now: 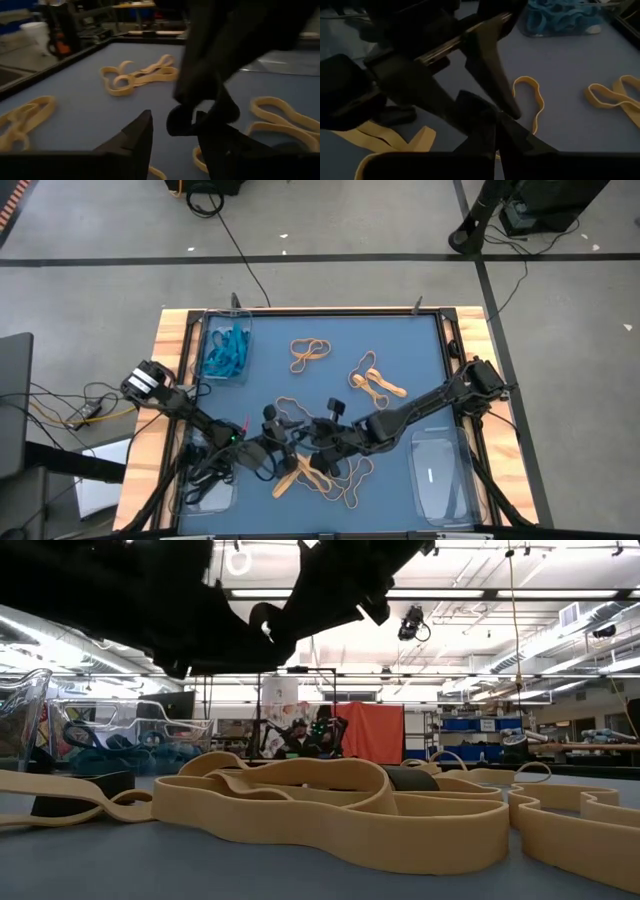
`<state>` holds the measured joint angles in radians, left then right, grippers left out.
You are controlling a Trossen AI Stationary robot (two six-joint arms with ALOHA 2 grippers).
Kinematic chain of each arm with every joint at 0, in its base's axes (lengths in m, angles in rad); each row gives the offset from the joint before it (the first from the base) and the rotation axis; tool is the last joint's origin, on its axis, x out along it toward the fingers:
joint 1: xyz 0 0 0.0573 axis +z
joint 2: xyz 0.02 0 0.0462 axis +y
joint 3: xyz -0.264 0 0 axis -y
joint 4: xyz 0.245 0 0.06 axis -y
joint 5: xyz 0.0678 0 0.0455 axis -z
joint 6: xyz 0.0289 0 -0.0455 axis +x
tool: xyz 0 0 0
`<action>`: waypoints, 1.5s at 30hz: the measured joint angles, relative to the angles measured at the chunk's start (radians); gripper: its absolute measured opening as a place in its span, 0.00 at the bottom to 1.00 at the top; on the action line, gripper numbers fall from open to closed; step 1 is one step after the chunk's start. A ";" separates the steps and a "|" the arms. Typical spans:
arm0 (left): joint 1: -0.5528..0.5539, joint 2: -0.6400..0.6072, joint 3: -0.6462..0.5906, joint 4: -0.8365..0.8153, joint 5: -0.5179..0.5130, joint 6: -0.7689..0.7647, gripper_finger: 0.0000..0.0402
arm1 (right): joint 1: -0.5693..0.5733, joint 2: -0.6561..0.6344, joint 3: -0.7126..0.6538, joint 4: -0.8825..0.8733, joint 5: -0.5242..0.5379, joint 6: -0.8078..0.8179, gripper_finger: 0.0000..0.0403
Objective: Sort rubber bands into baskets
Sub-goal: Put the black rubber band into the bottom left transparent bin
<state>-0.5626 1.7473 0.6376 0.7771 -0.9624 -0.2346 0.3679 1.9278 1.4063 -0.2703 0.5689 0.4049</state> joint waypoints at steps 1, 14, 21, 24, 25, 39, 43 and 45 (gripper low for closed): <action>-0.005 0.000 0.000 0.003 0.019 0.010 0.37 | 0.002 0.000 0.000 -0.001 0.000 0.009 0.04; -0.075 0.000 0.000 0.006 0.033 0.073 0.03 | 0.011 0.000 0.000 0.008 -0.069 0.059 0.13; -0.185 -0.133 0.013 -0.225 -0.098 -0.091 0.02 | 0.046 0.000 0.000 -0.047 0.013 0.033 0.30; -0.250 -0.215 0.064 -0.438 -0.133 -0.207 0.01 | 0.059 0.000 0.000 -0.068 0.010 0.050 0.37; -0.271 -0.247 0.090 -0.552 -0.129 -0.267 0.01 | 0.065 0.000 -0.004 -0.059 0.005 0.059 0.39; -0.423 -0.285 0.575 -2.100 0.662 -1.228 0.02 | 0.046 0.001 -0.179 0.160 -0.087 0.007 0.43; -0.439 -0.284 0.533 -2.144 0.808 -1.285 0.02 | 0.037 0.001 -0.231 0.411 -0.165 -0.040 0.42; -0.440 -0.284 0.493 -2.136 0.879 -1.289 0.02 | 0.027 0.016 -0.259 0.563 -0.209 -0.077 0.42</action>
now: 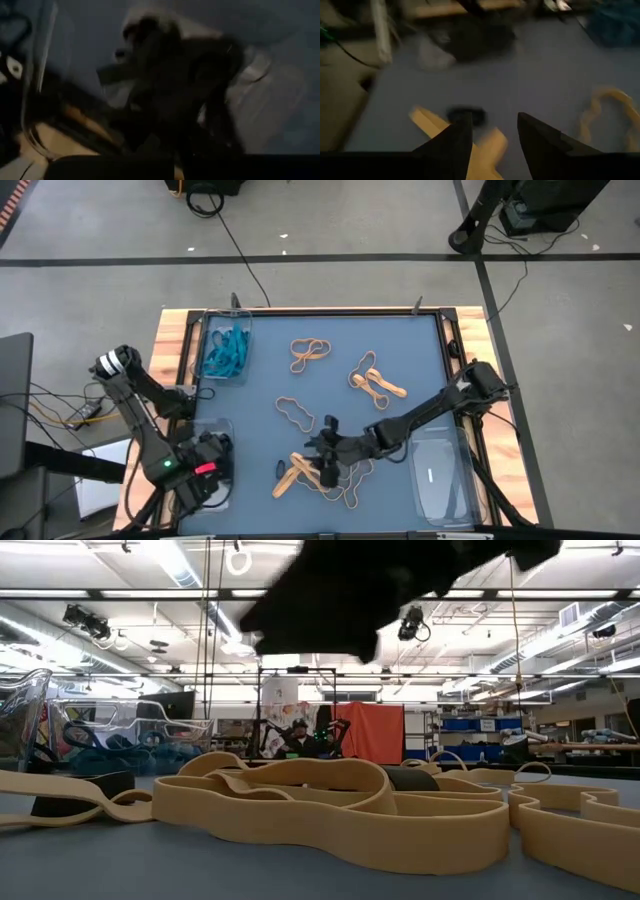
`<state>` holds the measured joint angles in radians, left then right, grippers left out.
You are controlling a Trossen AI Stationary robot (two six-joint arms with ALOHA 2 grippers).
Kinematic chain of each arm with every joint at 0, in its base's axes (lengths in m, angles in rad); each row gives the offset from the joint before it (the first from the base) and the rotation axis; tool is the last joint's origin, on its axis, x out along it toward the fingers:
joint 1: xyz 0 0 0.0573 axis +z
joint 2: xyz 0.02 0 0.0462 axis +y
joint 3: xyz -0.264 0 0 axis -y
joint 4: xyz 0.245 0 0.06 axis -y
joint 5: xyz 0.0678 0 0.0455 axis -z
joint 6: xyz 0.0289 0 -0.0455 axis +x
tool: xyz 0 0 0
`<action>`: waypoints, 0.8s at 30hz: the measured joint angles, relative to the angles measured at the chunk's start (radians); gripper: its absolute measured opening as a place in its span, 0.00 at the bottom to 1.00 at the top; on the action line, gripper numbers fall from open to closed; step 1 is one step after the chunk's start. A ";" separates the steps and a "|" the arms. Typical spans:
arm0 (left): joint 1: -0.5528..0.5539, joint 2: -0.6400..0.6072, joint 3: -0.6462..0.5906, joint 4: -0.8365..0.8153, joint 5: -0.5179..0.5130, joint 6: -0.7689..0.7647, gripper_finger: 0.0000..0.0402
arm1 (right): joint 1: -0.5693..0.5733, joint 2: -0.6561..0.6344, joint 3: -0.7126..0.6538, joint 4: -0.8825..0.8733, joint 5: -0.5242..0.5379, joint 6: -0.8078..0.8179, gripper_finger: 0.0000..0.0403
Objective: Sort rubber bands into baskets
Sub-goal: Put the black rubber band into the bottom left transparent bin
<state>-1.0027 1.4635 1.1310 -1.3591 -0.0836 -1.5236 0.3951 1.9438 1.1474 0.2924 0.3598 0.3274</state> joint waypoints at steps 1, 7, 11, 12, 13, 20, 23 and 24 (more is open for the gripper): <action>0.000 0.000 -0.020 0.011 0.031 0.003 0.02 | -0.006 0.010 -0.006 0.050 -0.030 -0.015 0.42; 0.001 -0.004 -0.116 0.025 0.103 0.086 0.08 | -0.052 0.134 0.075 0.127 -0.171 -0.102 0.46; 0.001 -0.012 -0.122 0.036 0.116 0.105 0.22 | -0.067 0.212 0.166 0.126 -0.206 -0.189 0.53; 0.001 -0.014 -0.122 0.033 0.115 0.105 0.26 | -0.069 0.226 0.183 0.116 -0.207 -0.209 0.55; 0.001 -0.016 -0.121 0.023 0.120 0.105 0.31 | -0.071 0.243 0.205 0.105 -0.208 -0.225 0.57; 0.020 -0.017 -0.112 -0.230 0.270 0.053 0.58 | -0.085 0.354 0.314 0.004 -0.328 -0.245 0.66; 0.020 -0.038 -0.106 -0.166 0.300 0.053 0.62 | -0.088 0.371 0.344 -0.046 -0.335 -0.253 0.66; 0.017 -0.046 -0.096 -0.163 0.273 0.052 0.62 | -0.091 0.377 0.355 -0.039 -0.334 -0.253 0.66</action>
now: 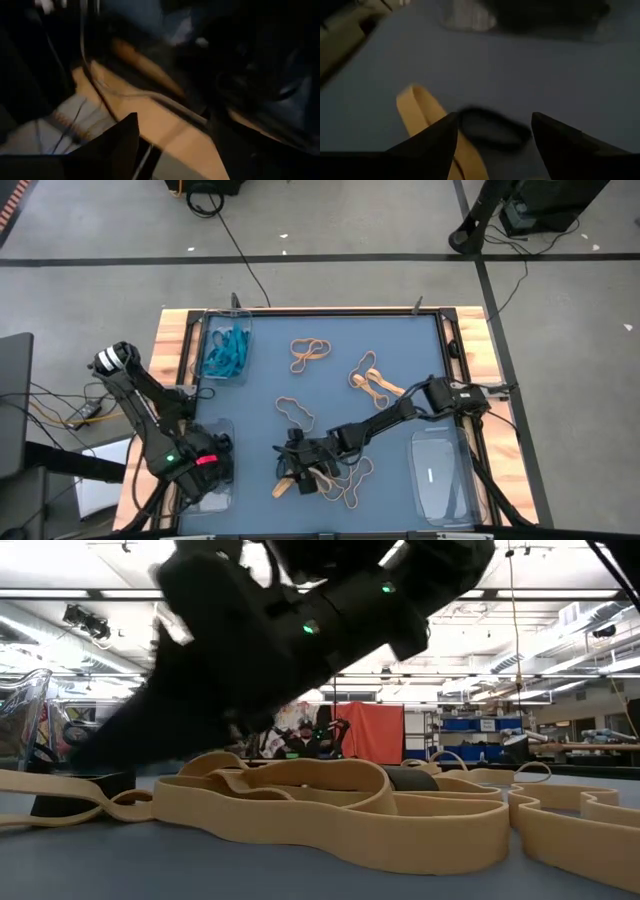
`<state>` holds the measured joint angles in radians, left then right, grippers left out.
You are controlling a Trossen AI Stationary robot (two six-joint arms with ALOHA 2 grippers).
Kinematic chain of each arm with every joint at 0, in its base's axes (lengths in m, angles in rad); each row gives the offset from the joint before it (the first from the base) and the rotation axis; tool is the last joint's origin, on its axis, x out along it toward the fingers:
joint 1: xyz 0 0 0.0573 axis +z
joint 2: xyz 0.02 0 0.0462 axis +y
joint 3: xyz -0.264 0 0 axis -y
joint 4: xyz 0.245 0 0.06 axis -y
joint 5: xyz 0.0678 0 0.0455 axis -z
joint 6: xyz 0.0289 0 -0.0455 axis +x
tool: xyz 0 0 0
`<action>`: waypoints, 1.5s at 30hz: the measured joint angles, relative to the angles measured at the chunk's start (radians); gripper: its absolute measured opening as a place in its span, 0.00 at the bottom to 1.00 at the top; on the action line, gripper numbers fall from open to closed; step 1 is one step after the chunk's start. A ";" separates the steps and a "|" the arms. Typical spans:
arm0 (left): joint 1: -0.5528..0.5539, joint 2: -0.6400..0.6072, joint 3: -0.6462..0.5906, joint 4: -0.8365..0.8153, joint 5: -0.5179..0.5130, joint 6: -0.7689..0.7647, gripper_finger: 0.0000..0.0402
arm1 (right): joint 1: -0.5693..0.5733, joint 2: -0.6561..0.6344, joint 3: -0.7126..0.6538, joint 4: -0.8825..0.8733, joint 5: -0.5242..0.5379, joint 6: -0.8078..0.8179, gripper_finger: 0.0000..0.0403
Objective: Sort rubber bands into baskets
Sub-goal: Put the black rubber band into the bottom left transparent bin
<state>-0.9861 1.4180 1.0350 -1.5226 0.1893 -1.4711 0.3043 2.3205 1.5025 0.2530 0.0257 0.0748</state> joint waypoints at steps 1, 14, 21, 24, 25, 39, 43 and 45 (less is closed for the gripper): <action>-0.005 -0.006 0.010 0.009 -0.043 -0.003 0.62 | -0.004 0.000 0.002 -0.004 -0.001 0.000 0.65; 0.017 -0.011 0.171 0.181 -0.759 0.027 0.57 | -0.047 0.002 0.000 0.003 -0.030 0.028 0.39; 0.074 0.062 0.171 0.283 -0.867 0.136 0.57 | -0.047 0.002 0.000 -0.035 -0.029 0.010 0.10; 0.096 0.097 0.171 0.308 -0.878 0.137 0.56 | -0.047 0.002 -0.001 -0.039 -0.019 0.008 0.02; 0.099 0.107 0.171 0.317 -0.887 0.135 0.56 | -0.047 0.002 0.000 -0.044 0.000 0.013 0.03; 0.116 0.266 0.147 0.504 -0.963 0.247 0.56 | 0.051 -0.060 -0.001 -0.151 0.430 -0.024 0.01; 0.136 0.252 0.057 0.694 -0.954 0.322 0.56 | 0.109 -0.075 -0.001 -0.157 0.568 -0.081 0.01; 0.150 0.244 0.006 0.797 -0.952 0.368 0.56 | 0.138 -0.076 -0.001 -0.156 0.652 -0.123 0.01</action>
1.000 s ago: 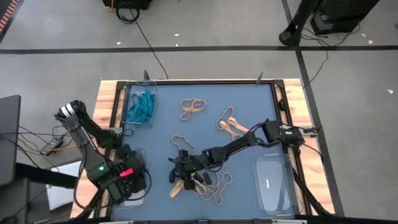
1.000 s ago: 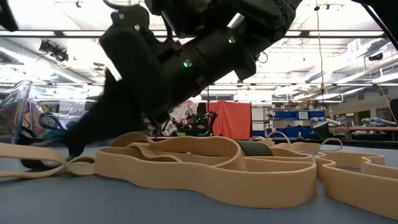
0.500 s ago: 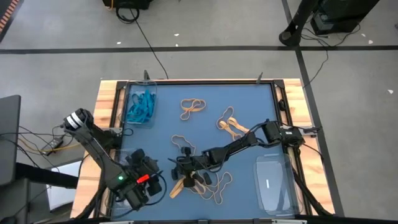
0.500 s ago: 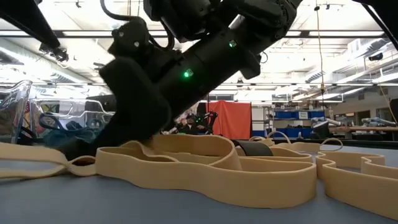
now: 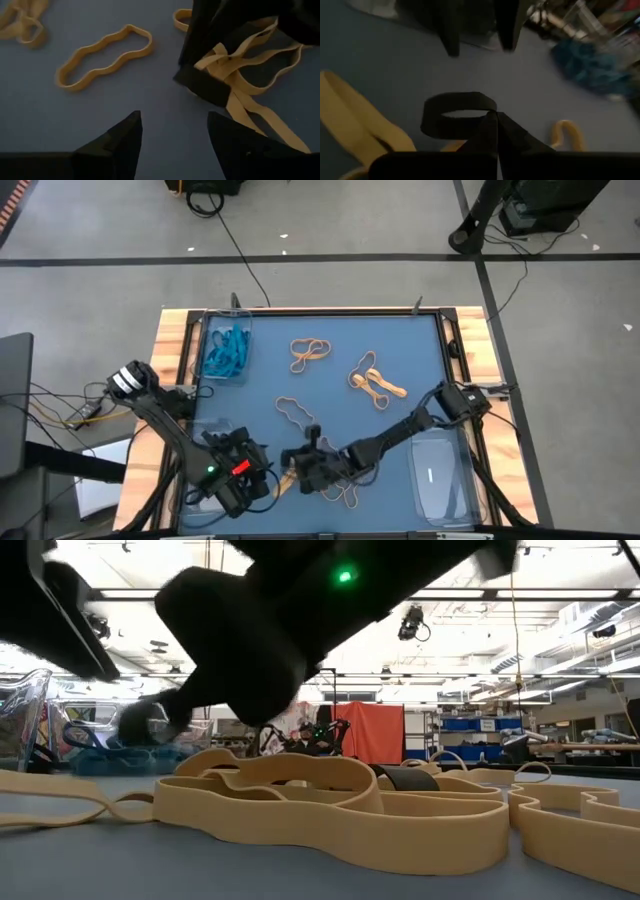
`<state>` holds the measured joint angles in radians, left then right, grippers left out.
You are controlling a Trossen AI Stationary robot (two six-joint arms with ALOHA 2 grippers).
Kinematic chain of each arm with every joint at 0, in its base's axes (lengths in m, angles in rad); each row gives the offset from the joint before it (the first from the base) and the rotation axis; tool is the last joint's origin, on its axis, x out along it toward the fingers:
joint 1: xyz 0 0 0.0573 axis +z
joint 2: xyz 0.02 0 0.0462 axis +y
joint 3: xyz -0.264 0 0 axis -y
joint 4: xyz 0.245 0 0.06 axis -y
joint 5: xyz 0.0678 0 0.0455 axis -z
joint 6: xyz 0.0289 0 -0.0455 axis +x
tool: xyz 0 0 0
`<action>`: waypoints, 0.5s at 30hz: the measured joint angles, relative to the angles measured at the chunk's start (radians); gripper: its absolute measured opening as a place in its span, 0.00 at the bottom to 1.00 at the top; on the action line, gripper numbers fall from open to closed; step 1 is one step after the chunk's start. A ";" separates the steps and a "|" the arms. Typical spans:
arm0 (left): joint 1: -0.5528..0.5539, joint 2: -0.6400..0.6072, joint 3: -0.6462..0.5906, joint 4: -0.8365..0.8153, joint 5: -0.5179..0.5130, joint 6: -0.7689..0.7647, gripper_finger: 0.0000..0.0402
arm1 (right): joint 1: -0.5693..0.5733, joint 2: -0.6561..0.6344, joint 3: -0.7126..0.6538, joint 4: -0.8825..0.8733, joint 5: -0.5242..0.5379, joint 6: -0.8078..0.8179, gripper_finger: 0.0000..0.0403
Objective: Sort rubber bands into baskets
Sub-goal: Put the black rubber band into the bottom left transparent bin
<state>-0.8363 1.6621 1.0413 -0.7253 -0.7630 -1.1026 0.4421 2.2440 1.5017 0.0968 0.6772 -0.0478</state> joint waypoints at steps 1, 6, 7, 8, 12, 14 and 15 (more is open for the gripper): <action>0.009 -0.001 -0.022 0.059 0.001 0.031 0.56 | 0.014 0.000 0.000 -0.001 0.040 -0.026 0.01; 0.062 -0.001 -0.122 0.377 0.022 0.240 0.56 | 0.067 0.000 0.000 -0.002 0.195 -0.115 0.01; 0.075 -0.001 -0.142 0.445 0.032 0.284 0.56 | 0.076 0.000 0.000 -0.004 0.222 -0.126 0.01; 0.088 -0.001 -0.162 0.509 0.040 0.324 0.56 | 0.084 0.000 0.000 -0.006 0.248 -0.136 0.01; 0.130 -0.001 -0.230 0.720 0.062 0.437 0.56 | 0.104 0.000 0.000 -0.027 0.329 -0.158 0.01; 0.146 -0.001 -0.256 0.810 0.078 0.475 0.56 | 0.109 0.000 0.000 -0.046 0.343 -0.153 0.01; 0.154 -0.001 -0.268 0.844 0.080 0.492 0.56 | 0.110 0.000 0.000 -0.056 0.346 -0.142 0.01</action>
<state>-0.6824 1.6611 0.7732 0.1185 -0.6828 -0.6101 0.5520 2.2444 1.5017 0.0408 1.0232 -0.1899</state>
